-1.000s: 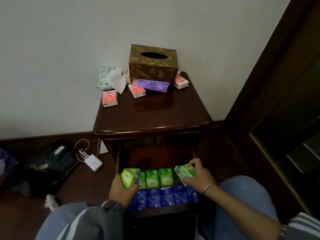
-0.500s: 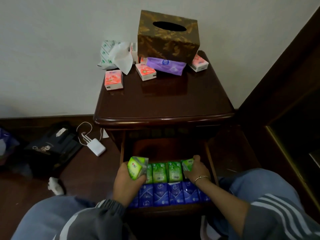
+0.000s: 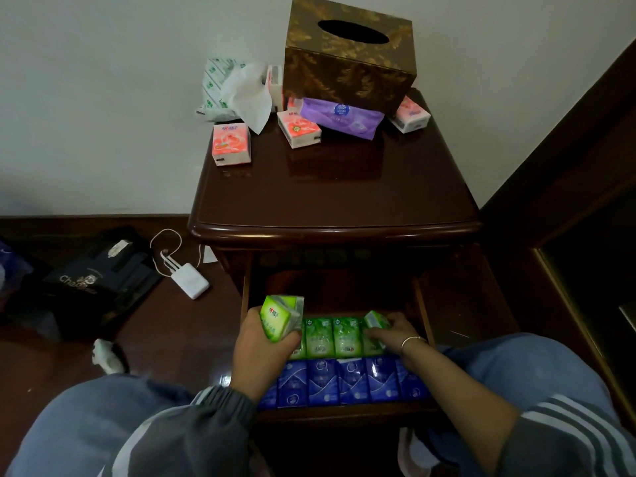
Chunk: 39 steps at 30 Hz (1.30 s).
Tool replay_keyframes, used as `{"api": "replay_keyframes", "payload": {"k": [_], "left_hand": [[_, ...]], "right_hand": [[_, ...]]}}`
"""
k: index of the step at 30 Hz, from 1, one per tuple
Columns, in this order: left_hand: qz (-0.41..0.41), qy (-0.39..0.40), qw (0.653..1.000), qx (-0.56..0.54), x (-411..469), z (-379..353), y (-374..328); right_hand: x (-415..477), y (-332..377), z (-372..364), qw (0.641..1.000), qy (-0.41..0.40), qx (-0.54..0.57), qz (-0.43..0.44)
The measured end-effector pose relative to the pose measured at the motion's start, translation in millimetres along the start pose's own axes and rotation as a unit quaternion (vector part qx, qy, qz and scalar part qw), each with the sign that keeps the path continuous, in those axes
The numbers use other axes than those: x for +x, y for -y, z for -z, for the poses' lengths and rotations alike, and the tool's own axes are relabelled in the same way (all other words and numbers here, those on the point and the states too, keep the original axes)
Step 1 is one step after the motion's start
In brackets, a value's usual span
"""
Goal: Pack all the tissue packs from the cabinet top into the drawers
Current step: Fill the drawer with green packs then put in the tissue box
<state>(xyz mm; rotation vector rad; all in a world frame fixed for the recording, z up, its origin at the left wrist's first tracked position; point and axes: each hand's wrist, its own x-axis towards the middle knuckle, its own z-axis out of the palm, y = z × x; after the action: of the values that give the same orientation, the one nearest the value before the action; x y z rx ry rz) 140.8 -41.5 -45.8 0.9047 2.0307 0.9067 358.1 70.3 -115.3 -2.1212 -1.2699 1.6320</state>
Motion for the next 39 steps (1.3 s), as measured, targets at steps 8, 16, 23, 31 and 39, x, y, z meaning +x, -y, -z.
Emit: {"api": "replay_keyframes", "payload": {"k": [8, 16, 23, 31, 39], "left_hand": [[0.003, -0.001, 1.000, -0.010, -1.0, 1.9, -3.6], [-0.007, 0.007, 1.000, -0.015, 0.7, -1.7, -4.0], [-0.007, 0.011, 1.000, -0.003, 3.2, -6.0, -0.8], [-0.010, 0.022, 1.000, 0.004, 6.0, -9.0, 3.2], [-0.006, 0.029, 1.000, 0.010, 8.2, -11.9, 4.8]], "right_hand": [[-1.2, 0.9, 3.9, 0.998, 0.008, 0.061, -0.030], [1.5, -4.7, 10.3, 0.954, -0.095, -0.248, 0.141], [3.7, -17.4, -3.3, 0.948, -0.113, -0.273, 0.120], [7.7, -21.9, -3.8, 0.815, -0.152, -0.534, 0.168], [12.3, -27.9, -6.0, 0.831, -0.075, -0.536, 0.126]]}}
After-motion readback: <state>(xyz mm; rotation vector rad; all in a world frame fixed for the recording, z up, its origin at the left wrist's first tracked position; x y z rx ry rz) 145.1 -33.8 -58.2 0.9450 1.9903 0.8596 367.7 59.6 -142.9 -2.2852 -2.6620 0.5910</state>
